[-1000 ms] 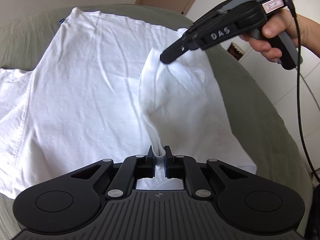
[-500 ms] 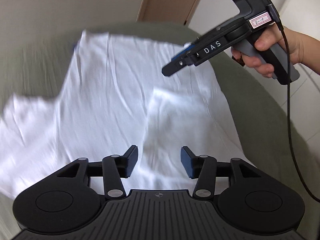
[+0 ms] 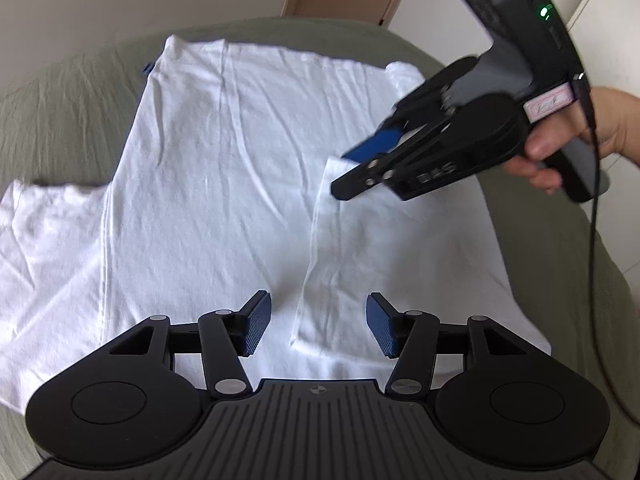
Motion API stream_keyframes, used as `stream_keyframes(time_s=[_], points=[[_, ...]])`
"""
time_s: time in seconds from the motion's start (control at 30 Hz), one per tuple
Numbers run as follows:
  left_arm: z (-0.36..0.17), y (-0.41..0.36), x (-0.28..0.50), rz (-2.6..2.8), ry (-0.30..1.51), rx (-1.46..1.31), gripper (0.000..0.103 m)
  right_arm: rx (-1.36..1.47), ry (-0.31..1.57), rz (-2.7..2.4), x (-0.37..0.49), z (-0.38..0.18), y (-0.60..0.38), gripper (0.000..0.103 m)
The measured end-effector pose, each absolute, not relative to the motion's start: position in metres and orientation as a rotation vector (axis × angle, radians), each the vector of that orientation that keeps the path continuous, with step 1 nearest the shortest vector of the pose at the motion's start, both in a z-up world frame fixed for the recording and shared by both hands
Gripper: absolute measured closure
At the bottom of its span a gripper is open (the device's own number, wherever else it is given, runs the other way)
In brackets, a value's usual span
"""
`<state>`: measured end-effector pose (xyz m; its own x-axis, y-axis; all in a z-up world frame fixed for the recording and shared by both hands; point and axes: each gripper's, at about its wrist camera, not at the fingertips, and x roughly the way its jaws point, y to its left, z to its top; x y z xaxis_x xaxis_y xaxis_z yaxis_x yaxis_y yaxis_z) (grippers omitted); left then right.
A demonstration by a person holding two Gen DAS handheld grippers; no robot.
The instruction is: Fold clothes
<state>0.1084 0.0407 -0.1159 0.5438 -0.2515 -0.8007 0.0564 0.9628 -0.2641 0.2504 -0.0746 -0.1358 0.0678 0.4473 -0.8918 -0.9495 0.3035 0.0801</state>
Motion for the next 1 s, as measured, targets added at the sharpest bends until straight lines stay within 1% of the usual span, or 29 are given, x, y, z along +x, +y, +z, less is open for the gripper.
stream_keyframes(time_s=[0.1, 0.27, 0.43, 0.6, 0.63, 0.67, 0.7, 0.73, 0.8, 0.87, 0.93, 1.0], points=[[-0.116, 0.039, 0.118, -0.215, 0.944, -0.200, 0.051, -0.596, 0.965, 1.190, 0.249, -0.123, -0.087, 0.099], [-0.121, 0.028, 0.146, -0.270, 0.892, -0.092, 0.051, -0.516, 0.945, 1.226, 0.251, -0.101, -0.106, 0.099], [-0.125, 0.028, 0.162, -0.352, 0.902, -0.125, 0.051, -0.487, 0.942, 1.245, 0.251, -0.091, -0.115, 0.099], [-0.131, 0.023, 0.160, -0.393, 0.909, -0.140, 0.053, -0.473, 0.936, 1.251, 0.252, -0.088, -0.119, 0.099], [-0.132, 0.024, 0.159, -0.399, 0.911, -0.152, 0.058, -0.471, 0.936, 1.248, 0.252, -0.088, -0.120, 0.099], [-0.132, 0.025, 0.158, -0.396, 0.913, -0.166, 0.074, -0.468, 0.936, 1.245, 0.253, -0.088, -0.120, 0.099], [-0.132, 0.027, 0.158, -0.384, 0.923, -0.173, 0.082, -0.464, 0.937, 1.240, 0.253, -0.089, -0.121, 0.099], [-0.132, 0.028, 0.159, -0.372, 0.933, -0.180, 0.093, -0.458, 0.941, 1.237, 0.254, -0.091, -0.121, 0.099], [-0.131, 0.030, 0.160, -0.365, 0.933, -0.200, 0.099, -0.443, 0.952, 1.225, 0.256, -0.093, -0.121, 0.098], [-0.127, 0.028, 0.160, -0.369, 0.930, -0.205, 0.100, -0.410, 0.962, 1.192, 0.263, -0.094, -0.123, 0.094], [-0.124, 0.028, 0.159, -0.375, 0.925, -0.219, 0.100, -0.352, 0.966, 1.113, 0.278, -0.093, -0.129, 0.073], [-0.122, 0.028, 0.159, -0.378, 0.928, -0.236, 0.100, -0.334, 0.971, 0.902, 0.304, -0.094, -0.133, 0.066]])
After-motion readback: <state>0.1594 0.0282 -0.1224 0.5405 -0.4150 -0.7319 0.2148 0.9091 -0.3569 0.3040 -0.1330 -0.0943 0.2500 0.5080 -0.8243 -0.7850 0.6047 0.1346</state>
